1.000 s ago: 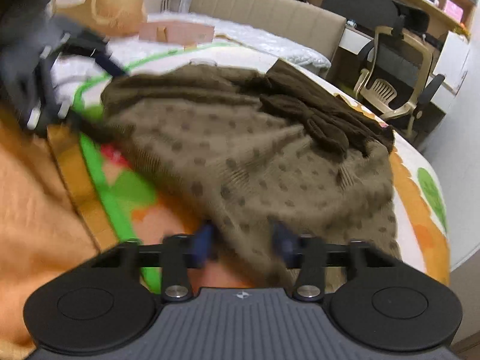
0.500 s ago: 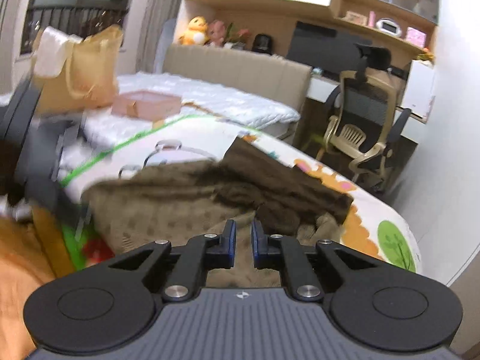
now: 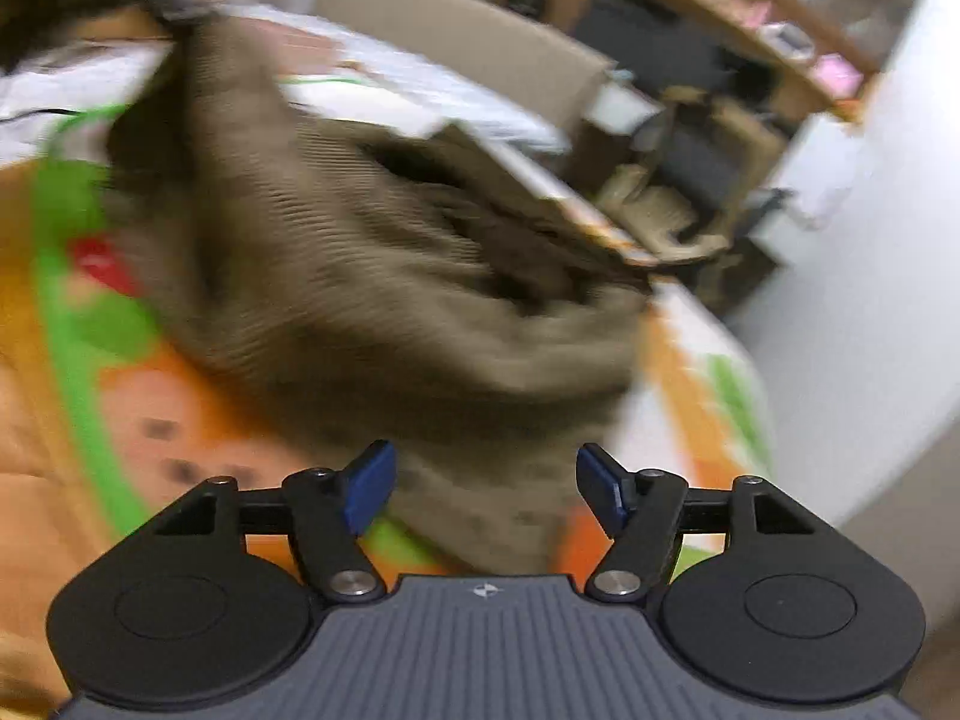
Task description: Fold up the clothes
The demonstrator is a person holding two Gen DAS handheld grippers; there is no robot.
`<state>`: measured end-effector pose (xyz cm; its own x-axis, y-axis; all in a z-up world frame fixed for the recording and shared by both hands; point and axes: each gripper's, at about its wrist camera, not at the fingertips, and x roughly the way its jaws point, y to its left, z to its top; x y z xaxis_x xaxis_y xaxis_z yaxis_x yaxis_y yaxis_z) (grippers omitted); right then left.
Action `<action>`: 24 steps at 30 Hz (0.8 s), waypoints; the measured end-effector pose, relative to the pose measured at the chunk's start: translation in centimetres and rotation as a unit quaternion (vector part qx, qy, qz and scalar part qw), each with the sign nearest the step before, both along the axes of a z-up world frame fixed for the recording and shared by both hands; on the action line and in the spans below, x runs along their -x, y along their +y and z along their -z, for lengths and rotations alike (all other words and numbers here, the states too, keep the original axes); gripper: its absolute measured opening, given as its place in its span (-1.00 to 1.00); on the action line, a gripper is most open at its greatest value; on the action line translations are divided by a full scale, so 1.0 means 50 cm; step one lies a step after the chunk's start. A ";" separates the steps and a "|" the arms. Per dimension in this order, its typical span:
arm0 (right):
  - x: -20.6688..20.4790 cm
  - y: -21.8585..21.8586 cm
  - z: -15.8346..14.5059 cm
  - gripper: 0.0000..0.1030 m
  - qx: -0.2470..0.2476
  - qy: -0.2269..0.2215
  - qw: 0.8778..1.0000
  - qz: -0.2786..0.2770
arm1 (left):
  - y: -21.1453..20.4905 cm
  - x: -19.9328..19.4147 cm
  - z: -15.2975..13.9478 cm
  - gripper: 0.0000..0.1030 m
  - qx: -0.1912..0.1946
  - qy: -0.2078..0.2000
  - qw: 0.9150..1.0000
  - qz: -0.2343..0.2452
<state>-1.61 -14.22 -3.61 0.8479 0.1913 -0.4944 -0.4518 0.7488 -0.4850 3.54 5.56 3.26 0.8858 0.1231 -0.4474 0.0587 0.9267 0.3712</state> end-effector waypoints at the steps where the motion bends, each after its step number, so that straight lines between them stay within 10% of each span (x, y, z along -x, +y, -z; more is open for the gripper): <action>1: -0.004 -0.013 -0.003 0.27 0.001 -0.026 0.999 0.025 | 0.000 0.013 0.009 0.92 0.005 0.008 1.000 0.008; 6: -0.014 -0.076 -0.034 0.27 -0.064 -0.014 0.995 0.076 | -0.002 0.060 0.078 0.92 0.013 0.064 0.997 0.035; 10: 0.022 -0.015 -0.046 0.36 -0.094 0.055 0.993 -0.045 | 0.011 0.043 0.104 0.92 0.023 0.080 0.997 0.004; 15: 0.016 0.113 -0.027 0.56 -0.067 0.096 0.979 -0.166 | 0.002 -0.008 0.037 0.92 0.045 0.004 0.999 -0.009; 24: -0.022 0.051 0.003 0.47 0.037 -0.122 0.992 0.021 | 0.013 0.014 0.037 0.92 0.063 0.005 0.998 -0.006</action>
<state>-0.52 -11.69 -3.74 0.9502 0.1249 -0.2854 -0.2843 0.7222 -0.6305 2.83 6.23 1.44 0.8803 0.0757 -0.4684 0.0509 0.9664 0.2518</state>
